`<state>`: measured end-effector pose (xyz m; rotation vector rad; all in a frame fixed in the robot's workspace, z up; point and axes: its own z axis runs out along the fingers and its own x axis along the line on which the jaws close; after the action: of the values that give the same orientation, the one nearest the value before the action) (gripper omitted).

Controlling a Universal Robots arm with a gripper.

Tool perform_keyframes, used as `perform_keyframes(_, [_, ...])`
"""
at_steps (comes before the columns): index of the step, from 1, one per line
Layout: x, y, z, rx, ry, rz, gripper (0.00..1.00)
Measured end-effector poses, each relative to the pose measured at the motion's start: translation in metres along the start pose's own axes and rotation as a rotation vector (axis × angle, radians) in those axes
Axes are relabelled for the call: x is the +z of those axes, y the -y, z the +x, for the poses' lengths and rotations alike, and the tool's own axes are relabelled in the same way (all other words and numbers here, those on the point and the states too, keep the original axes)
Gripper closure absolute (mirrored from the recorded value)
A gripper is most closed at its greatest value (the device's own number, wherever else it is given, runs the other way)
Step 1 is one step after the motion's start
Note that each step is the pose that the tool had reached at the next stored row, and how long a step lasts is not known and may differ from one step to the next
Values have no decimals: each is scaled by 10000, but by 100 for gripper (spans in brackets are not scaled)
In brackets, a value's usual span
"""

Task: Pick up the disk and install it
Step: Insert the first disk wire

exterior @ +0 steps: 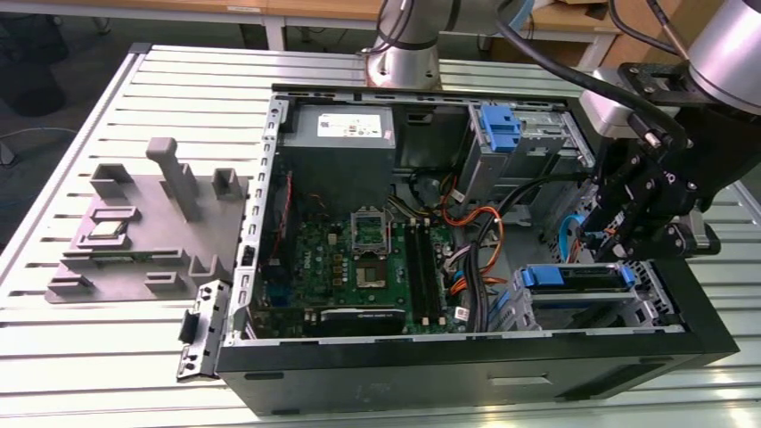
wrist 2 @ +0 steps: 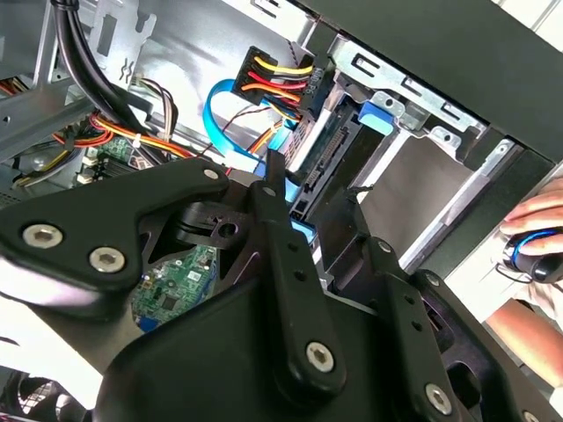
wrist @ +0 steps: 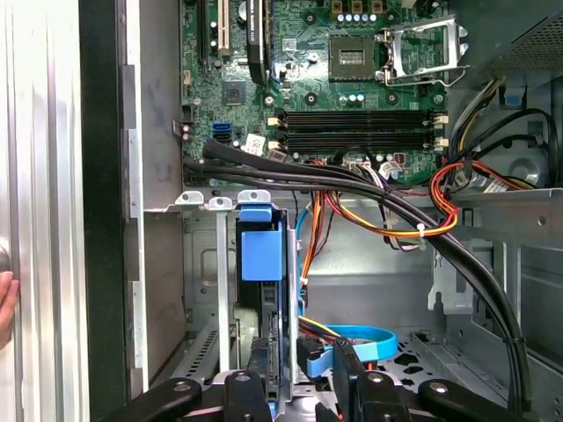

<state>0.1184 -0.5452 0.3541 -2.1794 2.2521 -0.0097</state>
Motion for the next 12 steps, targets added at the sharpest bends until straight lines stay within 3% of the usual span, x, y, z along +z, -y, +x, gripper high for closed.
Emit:
perform_keyframes(8, [-1,0,0,0,-4,0,59])
perform_keyframes(10, [0,0,0,0,-3,0,72])
perform_keyframes(12, [0,0,0,0,-4,0,78])
